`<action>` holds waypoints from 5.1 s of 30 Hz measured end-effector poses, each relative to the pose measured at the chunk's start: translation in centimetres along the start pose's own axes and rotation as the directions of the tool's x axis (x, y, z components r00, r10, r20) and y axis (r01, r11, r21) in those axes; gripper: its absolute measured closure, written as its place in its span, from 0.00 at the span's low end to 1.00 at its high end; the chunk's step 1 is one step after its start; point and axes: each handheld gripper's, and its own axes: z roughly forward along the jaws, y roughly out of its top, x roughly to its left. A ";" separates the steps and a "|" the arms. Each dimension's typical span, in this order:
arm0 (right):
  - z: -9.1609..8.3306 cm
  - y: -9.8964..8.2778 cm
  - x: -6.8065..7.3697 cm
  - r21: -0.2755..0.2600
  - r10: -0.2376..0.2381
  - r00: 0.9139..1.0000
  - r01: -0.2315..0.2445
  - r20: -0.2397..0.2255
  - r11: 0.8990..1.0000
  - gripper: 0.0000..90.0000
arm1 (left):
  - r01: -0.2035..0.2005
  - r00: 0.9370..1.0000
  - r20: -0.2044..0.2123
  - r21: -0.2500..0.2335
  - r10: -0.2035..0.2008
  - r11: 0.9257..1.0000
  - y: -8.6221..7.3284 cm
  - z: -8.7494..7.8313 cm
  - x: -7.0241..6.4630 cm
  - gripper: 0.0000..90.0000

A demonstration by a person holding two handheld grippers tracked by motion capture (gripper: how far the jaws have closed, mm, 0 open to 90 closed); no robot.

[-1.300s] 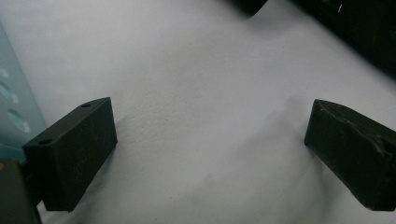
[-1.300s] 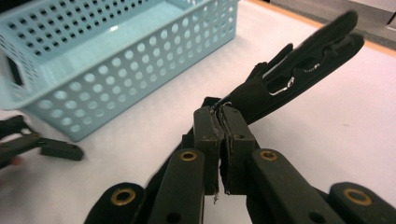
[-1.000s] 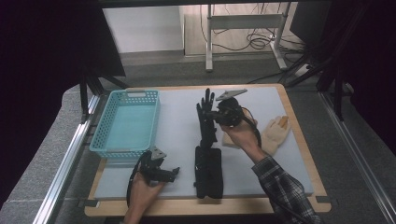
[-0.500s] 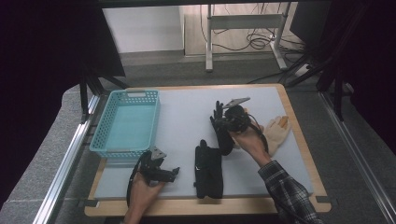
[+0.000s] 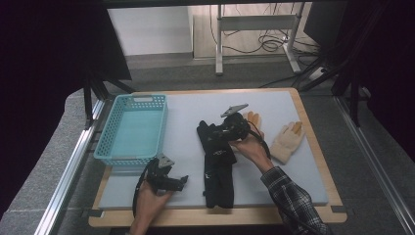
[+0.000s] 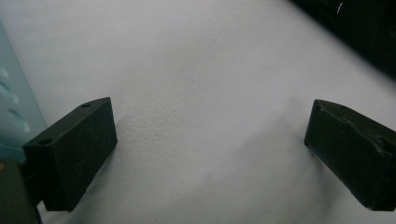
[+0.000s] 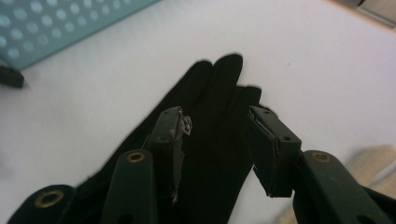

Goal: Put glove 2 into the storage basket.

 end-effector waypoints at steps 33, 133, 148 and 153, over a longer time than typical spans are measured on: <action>0.8 -0.4 -0.3 0.005 0.088 0.996 -0.088 -0.028 0.996 0.97 | -0.001 1.000 -0.001 0.001 0.001 1.000 0.0 0.0 0.0 0.03; -5.3 -8.1 7.3 -0.044 0.091 0.992 -0.095 -0.089 0.995 0.97 | 0.010 1.000 -0.002 -0.008 -0.010 1.000 0.0 0.1 -0.1 0.03; -7.2 -4.8 9.7 -0.116 0.145 0.970 -0.169 -0.197 0.979 0.97 | 0.010 1.000 -0.001 -0.009 -0.010 1.000 0.0 0.1 -0.1 0.03; -6.2 -5.2 10.1 -0.105 0.156 0.971 -0.177 -0.180 0.979 0.97 | 0.006 1.000 -0.002 -0.007 -0.006 1.000 0.0 0.0 0.0 0.03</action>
